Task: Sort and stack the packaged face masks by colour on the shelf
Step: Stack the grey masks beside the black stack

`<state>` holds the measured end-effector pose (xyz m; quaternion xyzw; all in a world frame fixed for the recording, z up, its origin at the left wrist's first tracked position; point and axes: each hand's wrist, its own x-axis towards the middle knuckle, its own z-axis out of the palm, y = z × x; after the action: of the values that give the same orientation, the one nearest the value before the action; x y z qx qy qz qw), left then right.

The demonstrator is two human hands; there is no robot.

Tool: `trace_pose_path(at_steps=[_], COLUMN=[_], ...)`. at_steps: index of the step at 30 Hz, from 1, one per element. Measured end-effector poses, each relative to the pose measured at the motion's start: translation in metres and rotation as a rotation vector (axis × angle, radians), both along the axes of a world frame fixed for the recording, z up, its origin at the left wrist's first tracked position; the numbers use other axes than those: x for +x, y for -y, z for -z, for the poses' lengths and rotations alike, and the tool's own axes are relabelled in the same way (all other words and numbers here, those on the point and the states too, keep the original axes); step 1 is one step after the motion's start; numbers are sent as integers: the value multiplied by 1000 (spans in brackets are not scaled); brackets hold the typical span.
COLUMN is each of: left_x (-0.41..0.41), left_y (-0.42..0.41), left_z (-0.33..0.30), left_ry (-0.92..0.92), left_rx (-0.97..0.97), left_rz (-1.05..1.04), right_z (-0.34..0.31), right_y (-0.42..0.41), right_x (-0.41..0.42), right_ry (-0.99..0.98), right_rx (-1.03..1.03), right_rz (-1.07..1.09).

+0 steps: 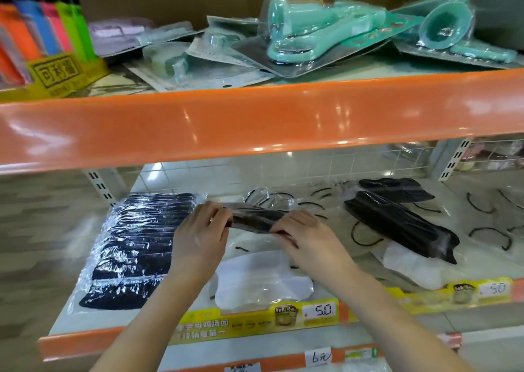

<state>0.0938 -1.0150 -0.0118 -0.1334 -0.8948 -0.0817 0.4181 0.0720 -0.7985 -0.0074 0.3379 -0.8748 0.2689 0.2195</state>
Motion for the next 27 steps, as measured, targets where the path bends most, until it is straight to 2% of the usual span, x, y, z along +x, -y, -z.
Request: trace_pose_path(at_steps=[10, 17, 24, 27], left_x=[50, 93, 113, 116], left_y=[99, 159, 185, 191], left_z=[34, 41, 62, 67], left_ry=[76, 103, 217, 304], left_rx=[-15, -73, -54, -11], left_rz=[-127, -231, -143, -86], right_z=[28, 36, 57, 61], right_y=[100, 163, 189, 193], right_x=[26, 45, 56, 61], right_ry=[186, 221, 218, 144], right_rx=[187, 252, 305, 310], right_rz=[-136, -229, -239, -185])
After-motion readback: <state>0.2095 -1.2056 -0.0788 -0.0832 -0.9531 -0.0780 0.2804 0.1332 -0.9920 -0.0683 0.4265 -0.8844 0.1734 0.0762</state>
